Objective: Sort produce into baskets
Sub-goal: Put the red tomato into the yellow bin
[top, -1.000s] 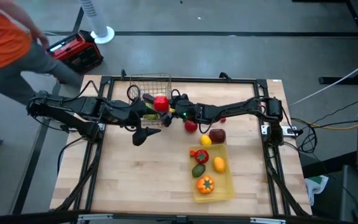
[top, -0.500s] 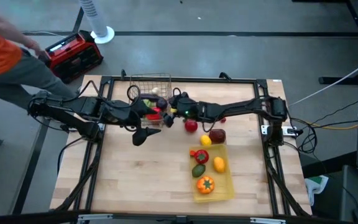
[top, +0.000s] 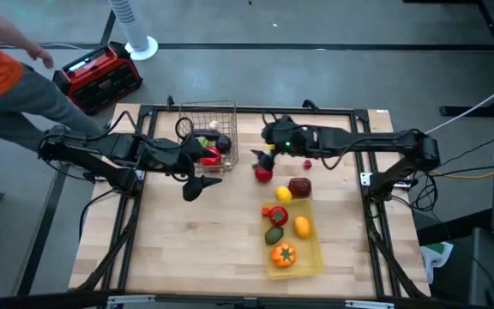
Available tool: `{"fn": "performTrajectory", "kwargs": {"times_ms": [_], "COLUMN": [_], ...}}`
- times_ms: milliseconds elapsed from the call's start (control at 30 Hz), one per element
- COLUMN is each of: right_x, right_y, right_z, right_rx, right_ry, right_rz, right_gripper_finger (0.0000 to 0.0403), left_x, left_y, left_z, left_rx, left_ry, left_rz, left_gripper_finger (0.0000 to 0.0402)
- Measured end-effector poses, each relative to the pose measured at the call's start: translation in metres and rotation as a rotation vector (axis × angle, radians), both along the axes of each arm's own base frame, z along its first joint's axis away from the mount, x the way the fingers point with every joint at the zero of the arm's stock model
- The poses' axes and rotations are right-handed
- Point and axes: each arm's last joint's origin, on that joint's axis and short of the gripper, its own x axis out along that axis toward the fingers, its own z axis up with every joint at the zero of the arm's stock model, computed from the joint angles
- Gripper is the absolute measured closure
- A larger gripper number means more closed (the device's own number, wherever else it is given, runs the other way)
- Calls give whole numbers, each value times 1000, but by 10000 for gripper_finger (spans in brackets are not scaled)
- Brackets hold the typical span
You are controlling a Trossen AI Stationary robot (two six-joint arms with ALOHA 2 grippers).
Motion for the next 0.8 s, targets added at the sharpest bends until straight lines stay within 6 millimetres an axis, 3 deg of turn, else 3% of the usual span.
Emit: {"fn": "performTrajectory", "kwargs": {"times_ms": [200, 433, 800], "right_x": [-10, 6, 26], "right_y": [1, 4, 4], "right_z": [-10, -41, -89], "right_rx": [29, 154, 228], "right_ry": [151, 250, 390], "right_rz": [13, 121, 155], "right_gripper_finger": [8, 8, 8], "left_x": [0, 1, 1], "left_y": [0, 0, 0], "left_z": [0, 0, 0], "left_rx": [8, 9, 8], "left_ry": [1, 3, 3], "left_rz": [-5, -5, -4], "left_gripper_finger": [9, 9, 9]}}
